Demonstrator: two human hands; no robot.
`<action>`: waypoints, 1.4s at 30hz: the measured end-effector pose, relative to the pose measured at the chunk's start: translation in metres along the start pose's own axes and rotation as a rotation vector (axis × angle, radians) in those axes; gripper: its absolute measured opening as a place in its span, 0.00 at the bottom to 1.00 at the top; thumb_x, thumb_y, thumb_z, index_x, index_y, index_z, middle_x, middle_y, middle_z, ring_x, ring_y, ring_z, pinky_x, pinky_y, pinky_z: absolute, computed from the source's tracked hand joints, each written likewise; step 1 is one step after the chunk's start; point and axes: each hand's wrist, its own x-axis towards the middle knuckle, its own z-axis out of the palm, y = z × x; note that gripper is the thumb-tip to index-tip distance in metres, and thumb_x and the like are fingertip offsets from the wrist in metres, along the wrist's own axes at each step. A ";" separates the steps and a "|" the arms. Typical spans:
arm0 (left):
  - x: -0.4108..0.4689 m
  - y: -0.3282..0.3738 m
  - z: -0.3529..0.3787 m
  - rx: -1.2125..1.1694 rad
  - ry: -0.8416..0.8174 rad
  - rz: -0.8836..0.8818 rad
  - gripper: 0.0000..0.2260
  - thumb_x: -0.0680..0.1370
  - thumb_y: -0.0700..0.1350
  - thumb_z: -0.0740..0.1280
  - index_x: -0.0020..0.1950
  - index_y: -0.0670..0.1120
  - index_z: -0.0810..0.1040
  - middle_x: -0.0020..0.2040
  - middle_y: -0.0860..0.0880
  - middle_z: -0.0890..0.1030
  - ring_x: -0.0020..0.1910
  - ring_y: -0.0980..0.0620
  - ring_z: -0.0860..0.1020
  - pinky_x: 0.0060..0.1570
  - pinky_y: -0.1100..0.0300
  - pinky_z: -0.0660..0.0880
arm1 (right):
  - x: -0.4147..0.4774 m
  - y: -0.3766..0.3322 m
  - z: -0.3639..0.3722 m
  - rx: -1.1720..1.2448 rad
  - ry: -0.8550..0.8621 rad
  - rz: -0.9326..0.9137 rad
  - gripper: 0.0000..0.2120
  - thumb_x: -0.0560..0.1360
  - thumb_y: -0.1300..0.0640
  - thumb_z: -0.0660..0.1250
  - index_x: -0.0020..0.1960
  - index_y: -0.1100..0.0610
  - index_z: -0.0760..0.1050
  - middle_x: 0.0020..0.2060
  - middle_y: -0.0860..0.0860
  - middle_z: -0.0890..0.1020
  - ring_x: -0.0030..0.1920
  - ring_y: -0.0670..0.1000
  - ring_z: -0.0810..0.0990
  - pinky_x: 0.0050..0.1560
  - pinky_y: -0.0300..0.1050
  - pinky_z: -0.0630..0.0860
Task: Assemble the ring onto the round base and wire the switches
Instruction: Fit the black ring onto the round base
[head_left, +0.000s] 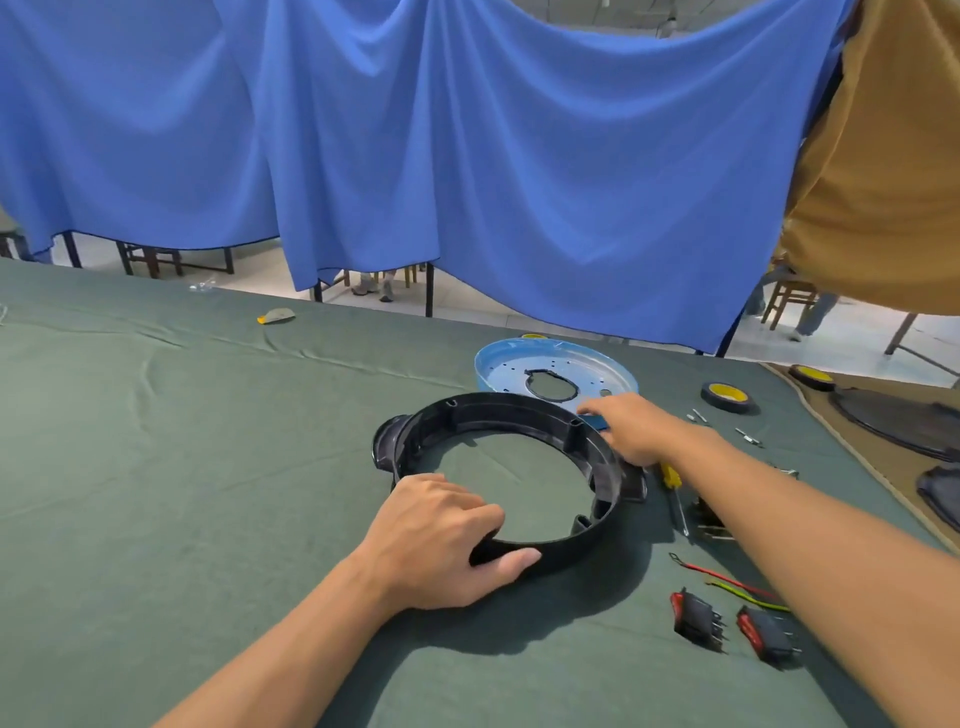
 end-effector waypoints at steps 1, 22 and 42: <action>0.000 0.000 0.000 -0.003 -0.001 -0.003 0.27 0.78 0.65 0.59 0.29 0.46 0.73 0.23 0.50 0.71 0.24 0.46 0.72 0.29 0.55 0.72 | 0.001 0.001 0.001 -0.016 0.000 -0.016 0.23 0.77 0.64 0.61 0.69 0.47 0.69 0.65 0.56 0.74 0.59 0.58 0.75 0.58 0.52 0.74; 0.010 0.007 0.000 0.124 -0.102 0.035 0.28 0.75 0.66 0.62 0.25 0.47 0.67 0.20 0.52 0.67 0.20 0.47 0.68 0.23 0.60 0.68 | -0.031 0.014 -0.041 0.005 0.573 -0.186 0.08 0.77 0.63 0.66 0.56 0.60 0.76 0.49 0.54 0.79 0.51 0.53 0.71 0.54 0.49 0.70; 0.090 0.038 0.061 0.241 -0.092 -0.244 0.23 0.70 0.66 0.71 0.31 0.47 0.75 0.29 0.51 0.76 0.32 0.47 0.77 0.36 0.54 0.72 | -0.138 0.016 -0.022 1.254 0.764 -0.163 0.11 0.77 0.64 0.65 0.50 0.47 0.78 0.45 0.44 0.83 0.47 0.43 0.80 0.49 0.33 0.75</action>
